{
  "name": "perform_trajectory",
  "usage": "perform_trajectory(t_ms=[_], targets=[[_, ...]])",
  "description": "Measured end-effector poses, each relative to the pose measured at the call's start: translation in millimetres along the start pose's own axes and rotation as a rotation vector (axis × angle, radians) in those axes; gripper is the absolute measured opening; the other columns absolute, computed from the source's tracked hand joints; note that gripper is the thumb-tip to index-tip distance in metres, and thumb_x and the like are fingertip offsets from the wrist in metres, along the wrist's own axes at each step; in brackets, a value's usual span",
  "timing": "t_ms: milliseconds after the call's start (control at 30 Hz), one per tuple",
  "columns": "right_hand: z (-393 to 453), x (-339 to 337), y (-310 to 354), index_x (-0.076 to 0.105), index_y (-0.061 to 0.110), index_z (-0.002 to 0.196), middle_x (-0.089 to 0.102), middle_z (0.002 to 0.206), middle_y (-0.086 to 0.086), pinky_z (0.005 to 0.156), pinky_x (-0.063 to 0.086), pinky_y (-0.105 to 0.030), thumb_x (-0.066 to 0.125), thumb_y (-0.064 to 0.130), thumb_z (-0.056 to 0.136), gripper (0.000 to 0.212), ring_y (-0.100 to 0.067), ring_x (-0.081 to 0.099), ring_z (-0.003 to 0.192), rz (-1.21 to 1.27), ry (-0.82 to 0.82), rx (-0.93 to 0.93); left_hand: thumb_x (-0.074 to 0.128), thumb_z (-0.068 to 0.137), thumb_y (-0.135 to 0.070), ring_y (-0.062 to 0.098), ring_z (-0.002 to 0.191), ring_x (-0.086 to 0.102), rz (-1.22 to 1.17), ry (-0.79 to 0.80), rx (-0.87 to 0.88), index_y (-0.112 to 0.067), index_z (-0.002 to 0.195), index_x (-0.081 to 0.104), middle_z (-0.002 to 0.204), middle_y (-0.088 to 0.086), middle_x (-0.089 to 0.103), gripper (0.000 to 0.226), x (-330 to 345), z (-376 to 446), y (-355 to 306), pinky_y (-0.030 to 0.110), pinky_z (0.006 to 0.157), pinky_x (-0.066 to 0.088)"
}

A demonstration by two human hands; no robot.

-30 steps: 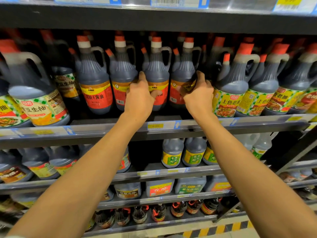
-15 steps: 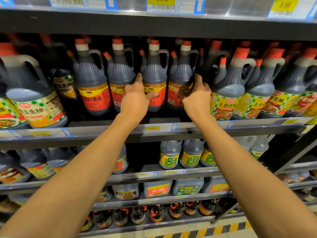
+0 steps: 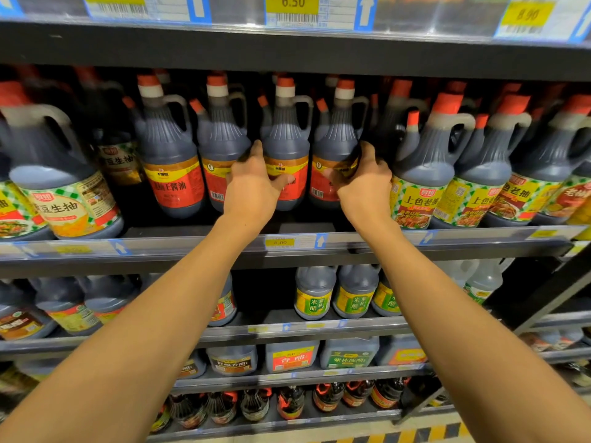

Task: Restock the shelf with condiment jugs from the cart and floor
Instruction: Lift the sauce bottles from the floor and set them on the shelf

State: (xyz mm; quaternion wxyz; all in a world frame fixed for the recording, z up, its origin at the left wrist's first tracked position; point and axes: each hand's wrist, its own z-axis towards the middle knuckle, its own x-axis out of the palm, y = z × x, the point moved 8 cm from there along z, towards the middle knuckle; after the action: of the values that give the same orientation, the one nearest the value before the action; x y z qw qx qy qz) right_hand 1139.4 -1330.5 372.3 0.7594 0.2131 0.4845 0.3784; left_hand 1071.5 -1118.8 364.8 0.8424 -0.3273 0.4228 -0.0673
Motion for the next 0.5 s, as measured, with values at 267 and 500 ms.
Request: perform_trajectory(t_ms=[267,500], targets=[[-2.8,-2.1,1.9,0.039,0.015,0.149,0.054,0.126,-0.023,0.096,0.046,-0.040,0.077,0.032,0.086,0.076,-0.041,0.056,0.115,0.025,0.001,-0.008,0.074,0.085,-0.048,0.040,0.117,0.056,0.006,-0.022,0.007,-0.013,0.154,0.033,0.122,0.020,0.064,0.088,-1.5,-2.4,-1.0,0.050,0.100,0.049],[-4.8,-2.7,3.5,0.037,0.014,0.151,0.054,0.128,-0.024,0.095,0.047,-0.042,0.076,0.030,0.088,0.075,-0.042,0.056,0.116,0.035,0.002,-0.032,0.074,0.084,-0.049,0.038,0.109,0.061,0.021,-0.030,0.020,-0.012,0.153,0.035,0.113,0.019,0.067,0.087,-3.5,-2.9,-2.6,0.050,0.096,0.051]])
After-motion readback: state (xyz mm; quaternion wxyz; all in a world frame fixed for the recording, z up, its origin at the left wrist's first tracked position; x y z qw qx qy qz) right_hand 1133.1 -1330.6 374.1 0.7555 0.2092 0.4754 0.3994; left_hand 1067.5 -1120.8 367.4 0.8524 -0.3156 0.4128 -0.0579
